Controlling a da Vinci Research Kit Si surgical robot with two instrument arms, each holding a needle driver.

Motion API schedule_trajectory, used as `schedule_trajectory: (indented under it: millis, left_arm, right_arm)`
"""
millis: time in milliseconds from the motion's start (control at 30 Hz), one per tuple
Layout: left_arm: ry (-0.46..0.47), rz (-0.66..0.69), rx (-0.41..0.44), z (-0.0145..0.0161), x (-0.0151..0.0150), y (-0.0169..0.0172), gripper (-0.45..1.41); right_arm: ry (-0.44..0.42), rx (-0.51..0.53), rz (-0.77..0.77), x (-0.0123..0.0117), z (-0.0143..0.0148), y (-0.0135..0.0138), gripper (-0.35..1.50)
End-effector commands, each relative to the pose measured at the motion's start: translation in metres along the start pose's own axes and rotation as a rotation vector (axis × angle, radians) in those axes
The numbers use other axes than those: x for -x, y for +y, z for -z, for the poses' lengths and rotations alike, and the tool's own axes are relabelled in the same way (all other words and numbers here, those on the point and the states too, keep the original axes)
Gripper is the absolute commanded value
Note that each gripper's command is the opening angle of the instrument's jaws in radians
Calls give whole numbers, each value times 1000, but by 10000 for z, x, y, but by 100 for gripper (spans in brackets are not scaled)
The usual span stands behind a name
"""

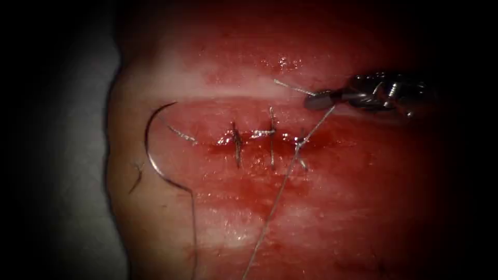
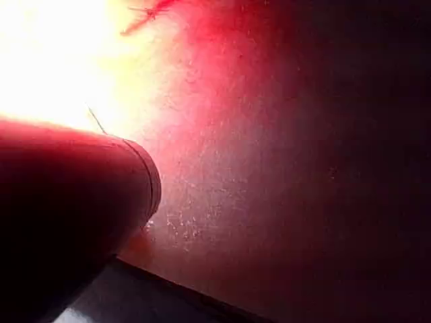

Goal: Wound Closure

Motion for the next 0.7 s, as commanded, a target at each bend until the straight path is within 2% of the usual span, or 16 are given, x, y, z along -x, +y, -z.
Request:
schedule_trajectory:
  millis: [33,267,433,700]
  left_arm:
    - [3,1,7,2,-10,14,-45]
    - [10,-14,-2,9,-26,31,-45]
    - [16,-20,-9,6,-29,40,-45]
    - [16,-24,-5,6,-29,46,-45]
  right_arm:
    - [0,7,14,6,-10,2,-35]
    - [12,107,122,-5,-6,28,-35]
    - [15,145,134,-11,-4,47,-35]
    - [19,148,143,-2,-10,49,-35]
